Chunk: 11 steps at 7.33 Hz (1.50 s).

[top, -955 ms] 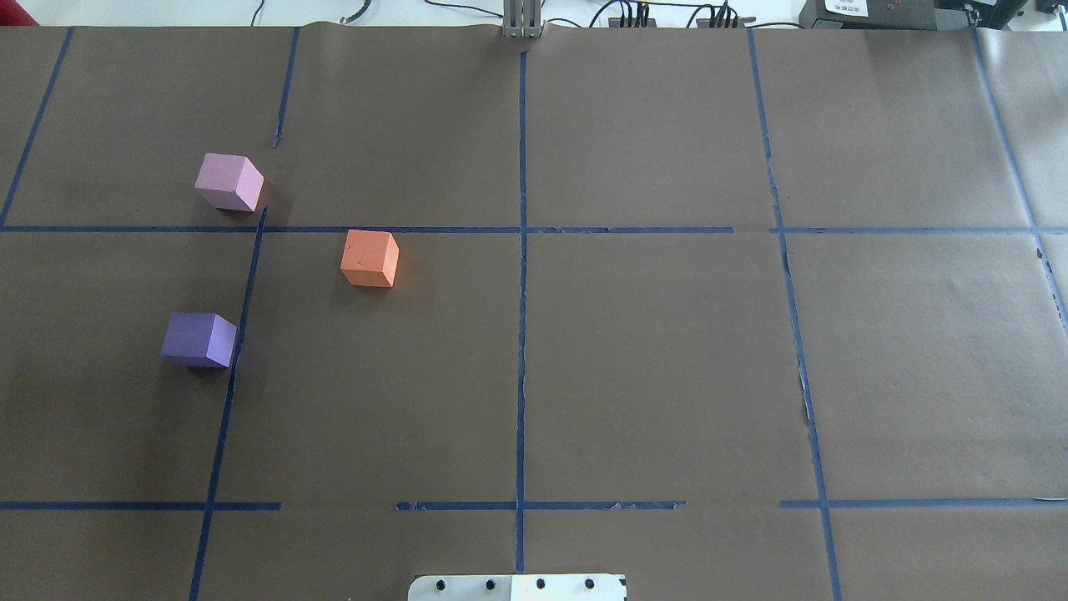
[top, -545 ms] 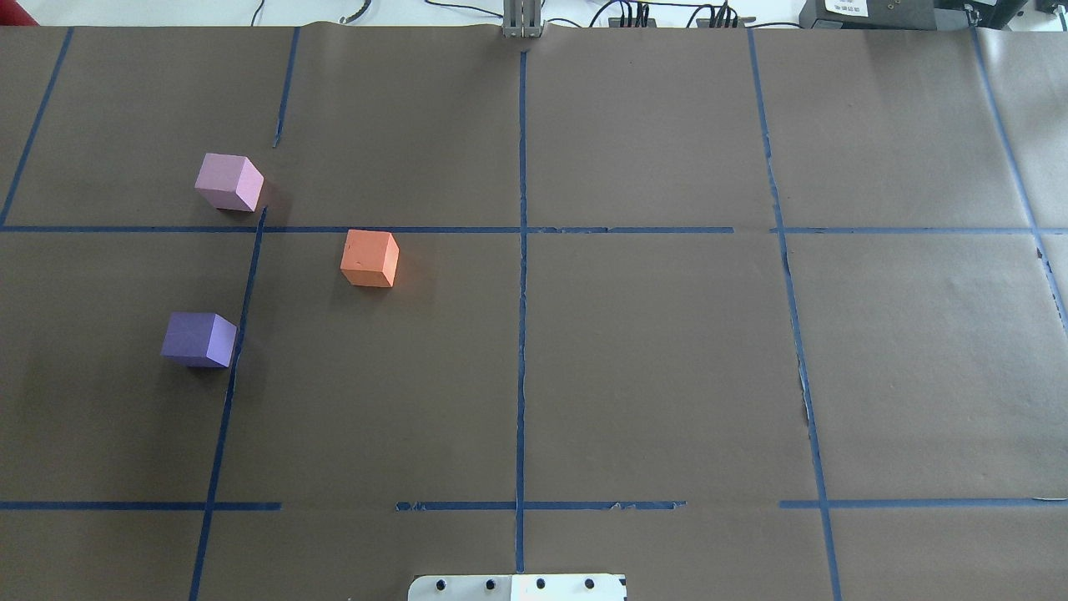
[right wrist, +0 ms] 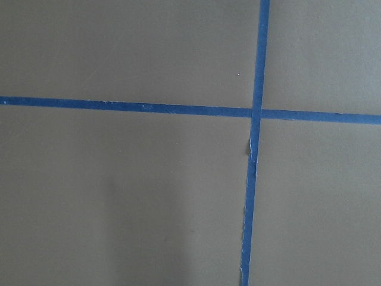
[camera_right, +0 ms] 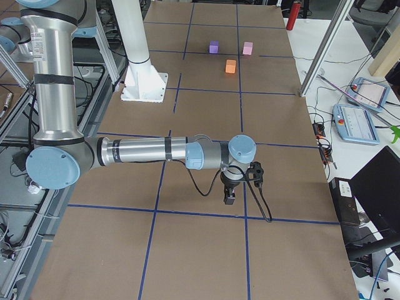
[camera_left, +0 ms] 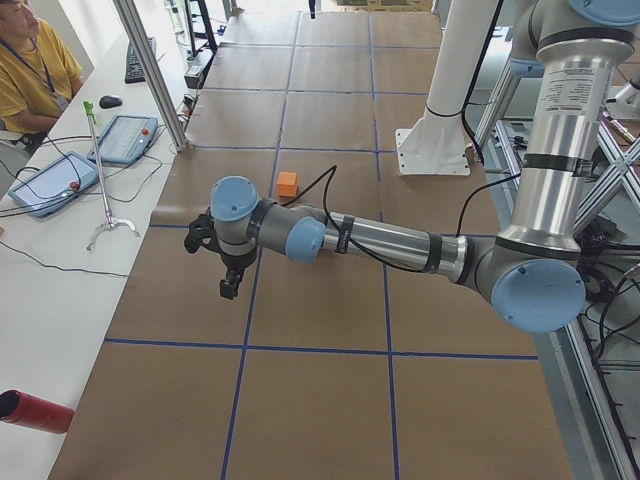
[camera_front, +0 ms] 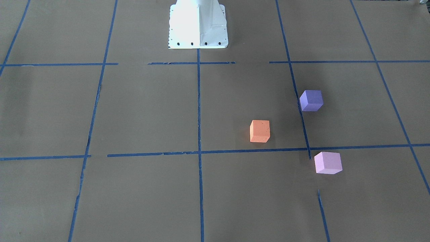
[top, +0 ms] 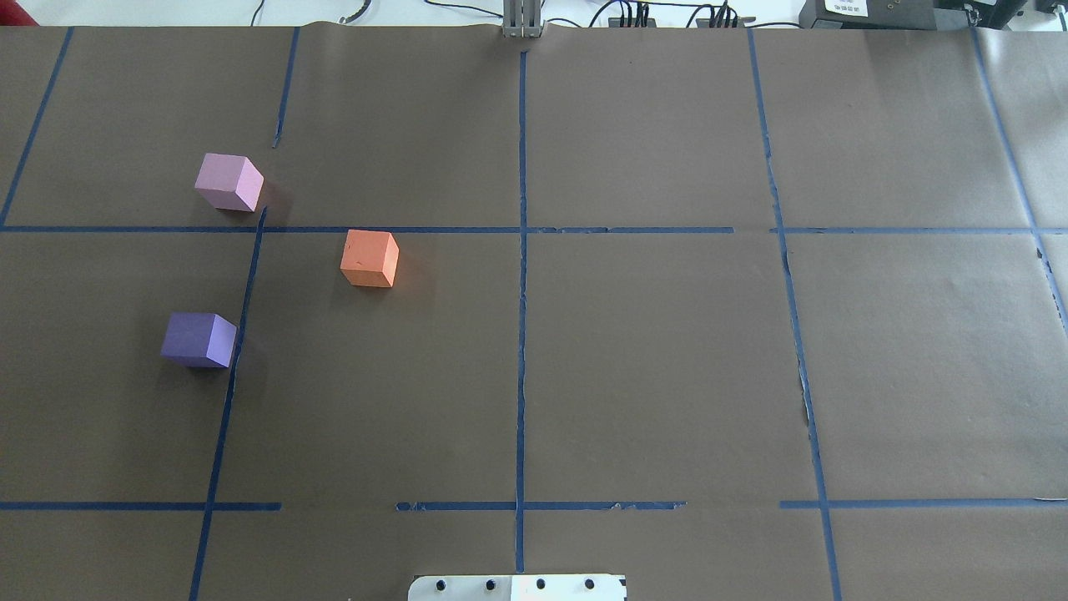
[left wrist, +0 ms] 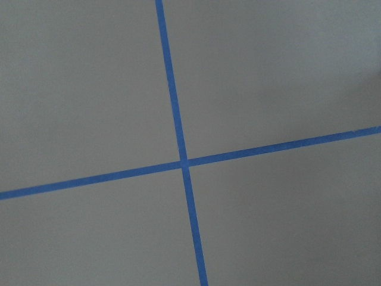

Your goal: Arrange blocks in a line

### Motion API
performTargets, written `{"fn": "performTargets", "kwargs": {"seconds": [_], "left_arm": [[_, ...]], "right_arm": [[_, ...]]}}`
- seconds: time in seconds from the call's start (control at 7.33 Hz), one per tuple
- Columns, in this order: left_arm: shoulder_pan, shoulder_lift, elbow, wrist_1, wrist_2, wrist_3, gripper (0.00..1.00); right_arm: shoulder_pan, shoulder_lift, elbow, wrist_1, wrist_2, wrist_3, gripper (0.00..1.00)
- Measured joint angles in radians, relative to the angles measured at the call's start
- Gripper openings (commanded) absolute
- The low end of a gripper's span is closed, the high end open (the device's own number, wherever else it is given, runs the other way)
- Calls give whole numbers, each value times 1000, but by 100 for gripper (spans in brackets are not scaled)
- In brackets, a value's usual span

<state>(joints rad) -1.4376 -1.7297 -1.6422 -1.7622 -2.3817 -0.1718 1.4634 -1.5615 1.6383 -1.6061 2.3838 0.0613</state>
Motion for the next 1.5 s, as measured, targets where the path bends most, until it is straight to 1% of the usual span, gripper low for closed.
{"fn": "performTargets", "kwargs": {"seconds": [0.14, 0.27, 0.41, 0.55, 0.68, 1.09, 1.5], "left_arm": [[69, -53, -6, -27, 5, -115, 100], [148, -114, -10, -41, 44, -239, 100], [246, -180, -8, -47, 126, -368, 100], [341, -239, -3, -50, 187, -470, 100], [420, -285, 4, -50, 215, -556, 100], [579, -364, 42, -51, 308, -756, 100], [668, -421, 118, -92, 369, -860, 100]], "right_arm": [[0, 0, 0, 0, 0, 0, 100], [0, 0, 0, 0, 0, 0, 100], [0, 0, 0, 0, 0, 0, 100], [0, 0, 0, 0, 0, 0, 100], [0, 0, 0, 0, 0, 0, 100], [0, 0, 1, 0, 0, 0, 100], [0, 0, 0, 0, 0, 0, 100]]}}
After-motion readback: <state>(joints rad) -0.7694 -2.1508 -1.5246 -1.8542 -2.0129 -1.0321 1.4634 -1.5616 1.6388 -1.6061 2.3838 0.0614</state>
